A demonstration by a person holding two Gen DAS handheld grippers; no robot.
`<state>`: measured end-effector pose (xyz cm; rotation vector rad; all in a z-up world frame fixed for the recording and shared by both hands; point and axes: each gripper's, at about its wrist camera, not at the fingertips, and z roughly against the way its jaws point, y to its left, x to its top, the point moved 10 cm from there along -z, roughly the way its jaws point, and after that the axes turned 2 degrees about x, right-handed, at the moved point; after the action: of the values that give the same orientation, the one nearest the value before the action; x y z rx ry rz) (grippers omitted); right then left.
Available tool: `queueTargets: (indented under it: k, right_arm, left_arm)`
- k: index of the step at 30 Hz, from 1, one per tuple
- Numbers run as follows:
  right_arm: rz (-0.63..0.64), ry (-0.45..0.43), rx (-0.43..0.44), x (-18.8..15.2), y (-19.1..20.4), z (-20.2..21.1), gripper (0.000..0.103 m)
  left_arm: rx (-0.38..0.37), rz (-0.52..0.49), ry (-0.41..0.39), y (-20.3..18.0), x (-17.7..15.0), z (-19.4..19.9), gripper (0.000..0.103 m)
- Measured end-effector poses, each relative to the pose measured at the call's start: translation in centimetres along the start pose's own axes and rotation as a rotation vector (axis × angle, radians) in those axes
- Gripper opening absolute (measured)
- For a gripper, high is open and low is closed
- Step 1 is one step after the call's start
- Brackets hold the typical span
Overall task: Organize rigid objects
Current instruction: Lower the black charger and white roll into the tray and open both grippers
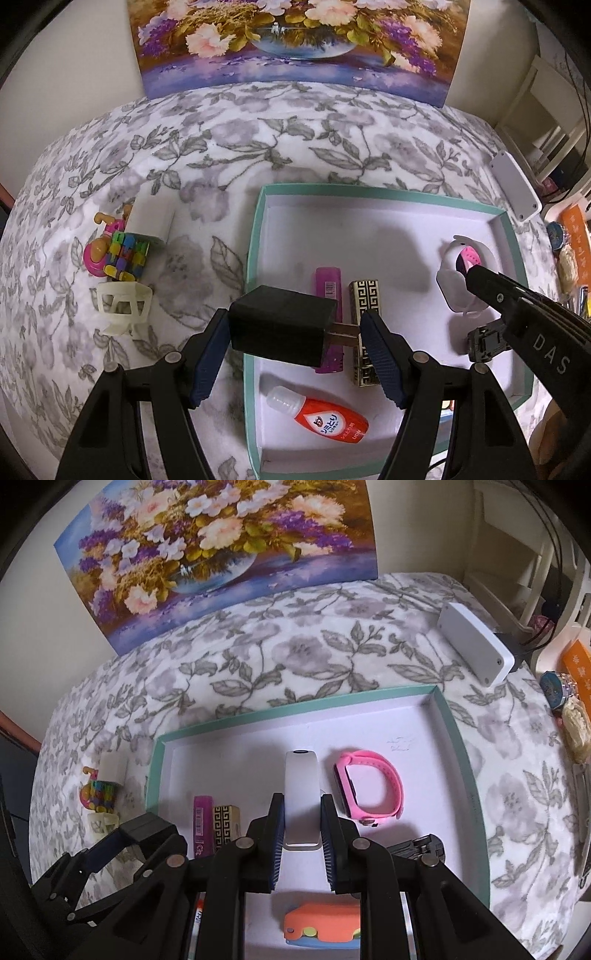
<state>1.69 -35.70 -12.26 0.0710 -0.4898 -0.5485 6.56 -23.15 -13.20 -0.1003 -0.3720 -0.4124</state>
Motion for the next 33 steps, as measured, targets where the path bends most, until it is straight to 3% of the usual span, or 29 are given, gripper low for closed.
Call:
queueTargets:
  k: [19,33]
  right_arm:
    - [-0.004,0.039,-0.010,-0.7,-0.2,-0.9,0.021]
    - [0.023,-0.038,-0.018,0.9,0.6,2.1,0.021]
  left_arm:
    - [0.007,-0.005,0.031,-0.1,-0.3,-0.5,0.073]
    - [-0.015,0.052,-0.022,1.4,1.3,2.3,0.074]
